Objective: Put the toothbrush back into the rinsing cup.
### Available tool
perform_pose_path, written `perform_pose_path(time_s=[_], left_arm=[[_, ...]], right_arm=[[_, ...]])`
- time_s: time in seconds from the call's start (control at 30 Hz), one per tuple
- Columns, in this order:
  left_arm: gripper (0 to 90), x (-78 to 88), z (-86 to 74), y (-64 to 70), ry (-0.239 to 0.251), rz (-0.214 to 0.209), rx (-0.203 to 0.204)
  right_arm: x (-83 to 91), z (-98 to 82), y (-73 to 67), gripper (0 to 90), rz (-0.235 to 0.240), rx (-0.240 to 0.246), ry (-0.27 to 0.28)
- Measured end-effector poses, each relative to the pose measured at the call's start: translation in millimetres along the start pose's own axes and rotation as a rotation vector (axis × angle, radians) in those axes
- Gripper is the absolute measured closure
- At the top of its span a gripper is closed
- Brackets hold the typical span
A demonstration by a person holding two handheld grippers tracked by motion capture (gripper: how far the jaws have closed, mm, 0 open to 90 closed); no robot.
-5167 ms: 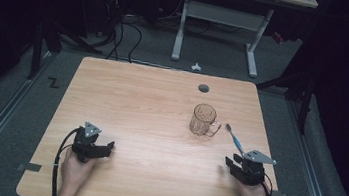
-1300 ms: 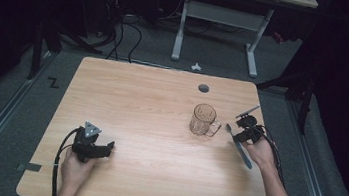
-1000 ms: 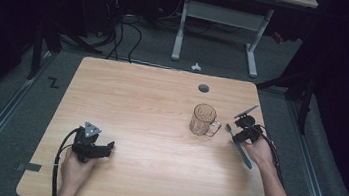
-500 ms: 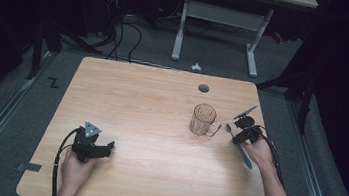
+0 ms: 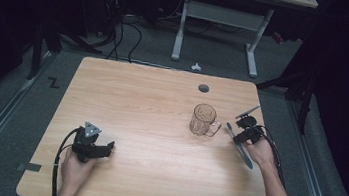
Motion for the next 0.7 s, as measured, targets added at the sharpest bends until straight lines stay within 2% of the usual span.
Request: perform_pose_path(time_s=[0.7], left_arm=[[18.2,0.0,0.0,0.0,0.0,0.0,0.0]], right_arm=[[30.5,-4.5,-4.0,78.6,0.027,-0.02,0.127]])
Point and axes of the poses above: each handheld gripper's, and its own axes: x roughly backward along the jaws, z roughly out of its top, y roughly to its right, the point moved 4 cm from there along -x, roughly forward along the jaws, and after that the axes turned 10 degrees about -z, right-handed, at the moved point
